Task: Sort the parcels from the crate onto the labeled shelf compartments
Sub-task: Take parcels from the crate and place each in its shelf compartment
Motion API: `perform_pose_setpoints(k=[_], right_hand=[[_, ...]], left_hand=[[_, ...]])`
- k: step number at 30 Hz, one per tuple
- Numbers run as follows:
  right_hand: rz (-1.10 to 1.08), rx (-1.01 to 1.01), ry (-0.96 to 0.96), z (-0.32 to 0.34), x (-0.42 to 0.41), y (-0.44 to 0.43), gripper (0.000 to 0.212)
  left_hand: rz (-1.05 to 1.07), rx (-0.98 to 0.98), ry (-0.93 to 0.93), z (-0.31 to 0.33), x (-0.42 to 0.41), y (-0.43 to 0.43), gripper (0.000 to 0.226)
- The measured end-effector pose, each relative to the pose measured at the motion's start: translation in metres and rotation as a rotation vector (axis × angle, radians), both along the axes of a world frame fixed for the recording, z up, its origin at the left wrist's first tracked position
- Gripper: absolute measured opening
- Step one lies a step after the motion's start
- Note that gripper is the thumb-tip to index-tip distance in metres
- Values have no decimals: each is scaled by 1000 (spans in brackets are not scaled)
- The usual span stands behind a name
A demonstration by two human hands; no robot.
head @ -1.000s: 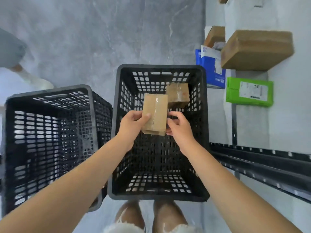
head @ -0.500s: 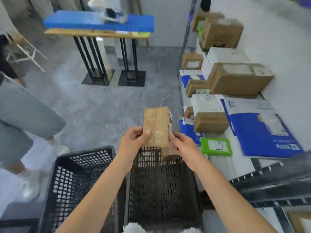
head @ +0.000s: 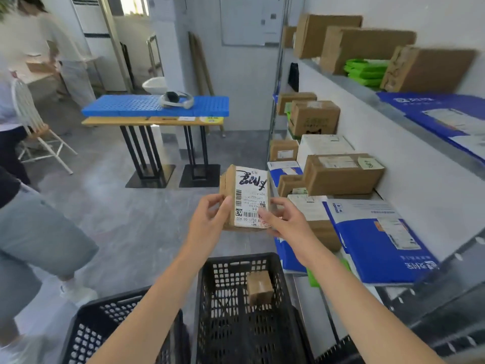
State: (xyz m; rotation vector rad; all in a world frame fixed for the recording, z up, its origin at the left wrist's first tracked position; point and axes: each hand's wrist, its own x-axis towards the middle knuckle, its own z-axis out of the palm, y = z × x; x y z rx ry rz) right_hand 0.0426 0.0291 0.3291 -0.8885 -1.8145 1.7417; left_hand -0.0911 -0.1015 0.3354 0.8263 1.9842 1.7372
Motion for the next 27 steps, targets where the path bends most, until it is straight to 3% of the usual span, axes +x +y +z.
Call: perform_pose_setpoints(k=[7,11,18,23,27], right_hand=[[54,85,-52,21,7,22,31],[44,63,-34,28,8,26,28],[64,23,-105,40,3,36,47],[-131,-76,-135,28,-13,48,41],[-270,-197,-42,26,-19,61,52]], left_hand=[[-85,-17,-177,15,-15,19,41],[-150,12,-133,27,-17,29,61],[-156,-5,-160,33,-27,37,36],[-131,-24,-147,31,-32,42,19],[-51,-94,-74,25,-42,44,23]])
